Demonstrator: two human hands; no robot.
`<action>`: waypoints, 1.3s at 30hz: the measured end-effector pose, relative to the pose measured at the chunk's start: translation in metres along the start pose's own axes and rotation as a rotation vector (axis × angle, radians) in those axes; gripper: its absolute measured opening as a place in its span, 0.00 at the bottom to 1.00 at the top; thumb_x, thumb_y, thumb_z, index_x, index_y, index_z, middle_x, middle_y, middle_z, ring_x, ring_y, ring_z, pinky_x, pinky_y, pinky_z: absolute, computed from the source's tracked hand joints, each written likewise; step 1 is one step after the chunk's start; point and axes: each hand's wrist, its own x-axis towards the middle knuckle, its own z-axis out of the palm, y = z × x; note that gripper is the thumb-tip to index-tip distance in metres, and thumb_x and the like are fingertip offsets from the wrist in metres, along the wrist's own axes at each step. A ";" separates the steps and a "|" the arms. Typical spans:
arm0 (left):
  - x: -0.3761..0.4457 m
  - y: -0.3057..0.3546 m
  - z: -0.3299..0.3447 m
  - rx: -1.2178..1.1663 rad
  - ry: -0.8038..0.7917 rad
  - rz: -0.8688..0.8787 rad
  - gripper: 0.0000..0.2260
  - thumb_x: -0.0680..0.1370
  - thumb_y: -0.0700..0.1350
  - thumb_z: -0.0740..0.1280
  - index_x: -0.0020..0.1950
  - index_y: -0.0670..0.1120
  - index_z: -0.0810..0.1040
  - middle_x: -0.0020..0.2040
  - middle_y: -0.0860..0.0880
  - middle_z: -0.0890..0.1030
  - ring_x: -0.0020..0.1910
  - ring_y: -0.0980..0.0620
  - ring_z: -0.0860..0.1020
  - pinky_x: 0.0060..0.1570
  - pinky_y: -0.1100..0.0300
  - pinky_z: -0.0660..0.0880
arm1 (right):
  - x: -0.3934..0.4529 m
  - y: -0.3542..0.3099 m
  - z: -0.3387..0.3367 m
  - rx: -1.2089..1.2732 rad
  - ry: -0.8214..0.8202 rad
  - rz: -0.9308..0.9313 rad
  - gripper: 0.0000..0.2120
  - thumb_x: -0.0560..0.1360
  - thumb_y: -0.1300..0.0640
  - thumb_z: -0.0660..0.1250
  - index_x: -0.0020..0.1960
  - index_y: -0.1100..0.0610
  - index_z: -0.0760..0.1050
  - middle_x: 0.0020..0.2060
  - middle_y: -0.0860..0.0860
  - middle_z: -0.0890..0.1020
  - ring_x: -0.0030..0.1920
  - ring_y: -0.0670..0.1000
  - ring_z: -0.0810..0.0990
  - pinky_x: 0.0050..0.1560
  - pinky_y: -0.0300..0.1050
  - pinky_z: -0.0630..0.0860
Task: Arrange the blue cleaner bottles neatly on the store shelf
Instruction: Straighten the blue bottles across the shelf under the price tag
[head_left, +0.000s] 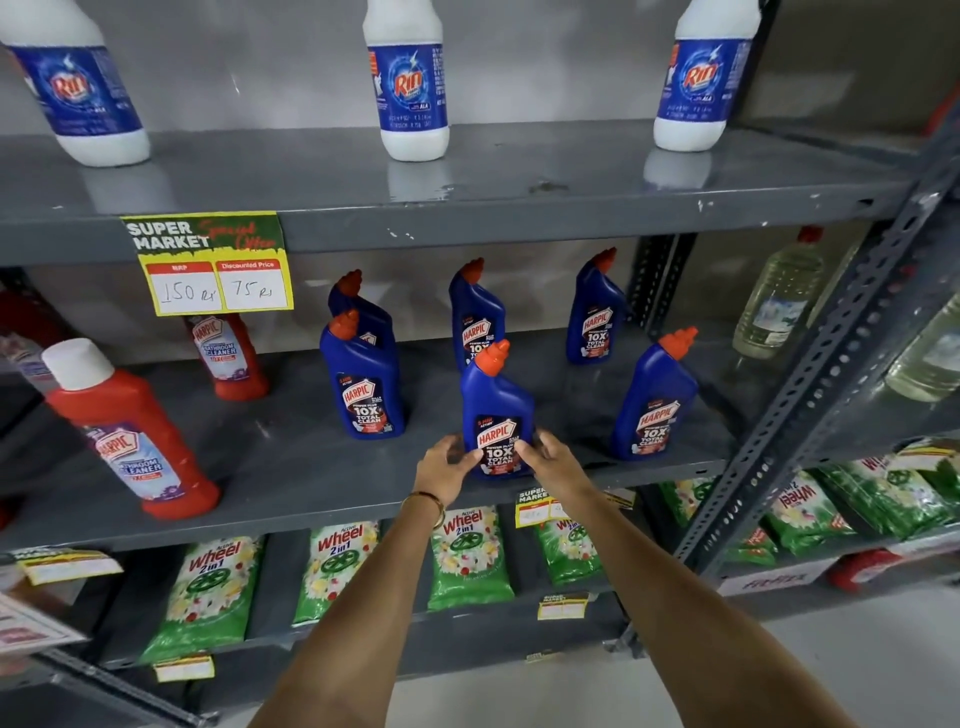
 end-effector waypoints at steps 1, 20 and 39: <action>0.000 -0.001 -0.001 0.003 -0.004 -0.003 0.22 0.75 0.48 0.68 0.66 0.41 0.70 0.63 0.41 0.77 0.61 0.43 0.75 0.62 0.44 0.74 | 0.000 0.002 -0.001 -0.005 0.013 0.009 0.19 0.76 0.54 0.63 0.66 0.59 0.69 0.62 0.59 0.78 0.56 0.51 0.78 0.56 0.45 0.74; -0.011 -0.051 -0.088 0.056 0.056 -0.053 0.23 0.75 0.49 0.66 0.66 0.39 0.71 0.63 0.41 0.77 0.63 0.44 0.74 0.60 0.56 0.70 | -0.037 0.023 0.048 0.019 0.438 0.095 0.19 0.73 0.63 0.67 0.62 0.65 0.71 0.58 0.62 0.79 0.57 0.58 0.78 0.54 0.48 0.72; 0.049 -0.065 -0.179 0.015 0.156 -0.129 0.25 0.75 0.53 0.66 0.68 0.41 0.70 0.66 0.42 0.75 0.66 0.44 0.72 0.64 0.53 0.68 | 0.057 -0.034 0.172 -0.057 0.067 0.025 0.30 0.74 0.55 0.67 0.72 0.57 0.61 0.68 0.56 0.72 0.66 0.54 0.72 0.60 0.43 0.69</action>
